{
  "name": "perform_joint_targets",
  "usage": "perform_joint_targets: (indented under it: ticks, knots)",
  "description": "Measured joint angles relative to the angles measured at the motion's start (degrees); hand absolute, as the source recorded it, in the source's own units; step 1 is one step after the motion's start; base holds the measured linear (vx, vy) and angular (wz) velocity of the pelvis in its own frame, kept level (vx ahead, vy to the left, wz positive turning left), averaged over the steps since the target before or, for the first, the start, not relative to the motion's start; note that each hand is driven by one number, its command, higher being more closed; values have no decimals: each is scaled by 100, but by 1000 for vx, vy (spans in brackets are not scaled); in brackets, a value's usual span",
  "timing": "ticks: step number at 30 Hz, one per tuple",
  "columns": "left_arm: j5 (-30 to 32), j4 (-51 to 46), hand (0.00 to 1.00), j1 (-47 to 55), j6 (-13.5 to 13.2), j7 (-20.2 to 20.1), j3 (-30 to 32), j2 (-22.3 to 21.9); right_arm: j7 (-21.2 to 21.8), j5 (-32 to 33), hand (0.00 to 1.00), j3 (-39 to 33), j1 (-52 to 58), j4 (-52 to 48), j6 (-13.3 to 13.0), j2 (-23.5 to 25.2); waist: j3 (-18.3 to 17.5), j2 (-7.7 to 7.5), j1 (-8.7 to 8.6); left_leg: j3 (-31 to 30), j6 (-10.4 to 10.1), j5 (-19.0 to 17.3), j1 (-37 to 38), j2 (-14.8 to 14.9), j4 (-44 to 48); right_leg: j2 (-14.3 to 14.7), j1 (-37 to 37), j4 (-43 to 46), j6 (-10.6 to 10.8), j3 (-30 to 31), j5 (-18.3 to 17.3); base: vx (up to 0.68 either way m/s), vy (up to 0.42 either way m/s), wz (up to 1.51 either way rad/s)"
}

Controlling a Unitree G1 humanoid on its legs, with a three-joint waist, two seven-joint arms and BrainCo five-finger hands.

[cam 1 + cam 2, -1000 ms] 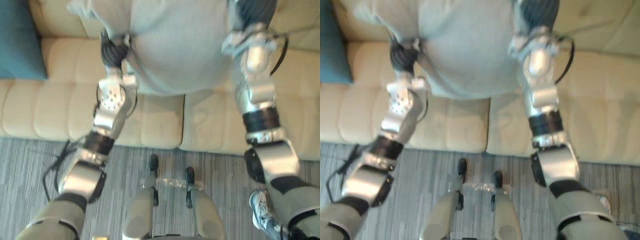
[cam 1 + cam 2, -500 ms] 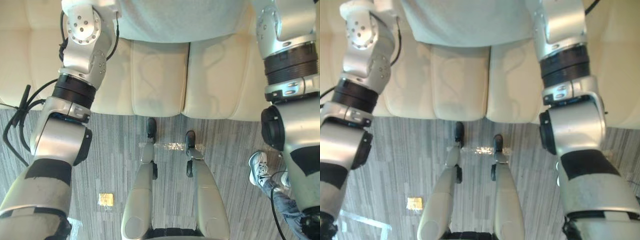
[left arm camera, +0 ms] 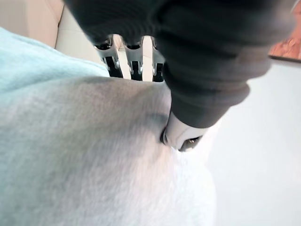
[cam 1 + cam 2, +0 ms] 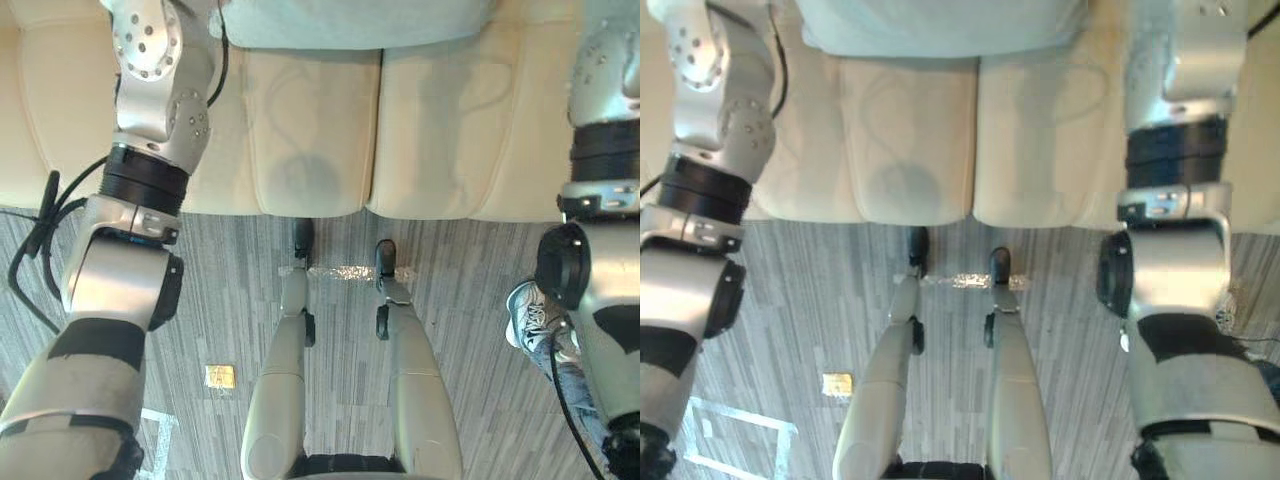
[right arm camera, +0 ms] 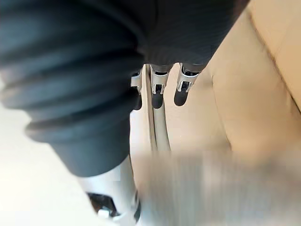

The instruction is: Pick up cushions and gather them together orderly.

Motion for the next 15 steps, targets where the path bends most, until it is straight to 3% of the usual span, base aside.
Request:
perform_joint_targets:
  ticks: [2,6,8,10,12,15]
  knots:
    - [38,-208,0,414,16,-2,388,92,73,162,0,-490,553,-271,-46,-223,-2,-5,23,54,45,-237,116,2,-2,-13,11,216,6,8,-110,-31,-96,6]
    - [203,-777,0,1498,108,13,1381,351,302,648,0,-1507,1815,-831,-148,-575,-13,-23,45,665,-89,-511,509,51,-2,-117,324,355,14,89,-224,-24,-47,1]
    - [233,-1062,0,2087,117,3,1737,385,401,831,0,-1907,2659,-1097,-182,-578,-35,-34,-7,764,184,-403,879,21,7,-151,680,463,38,83,-395,20,-31,10]
    - [312,-1517,0,2771,115,-1,1964,381,506,841,0,-2071,3373,-1535,-202,-577,-84,-65,-18,772,289,-513,1075,-17,145,-185,919,510,54,104,-508,65,-47,11]
    - [316,-2198,0,3627,130,-8,2273,120,653,832,0,-2095,4213,-2214,-206,-506,-87,-66,-1,763,350,-517,1349,-20,245,-190,1297,446,29,43,-573,87,-67,12]
    - [498,-3066,0,5093,130,-100,2291,-965,1065,683,0,-1959,5816,-3144,-209,67,-571,-137,48,627,358,-611,1582,10,233,-184,1670,280,-18,-148,-659,108,-58,21]
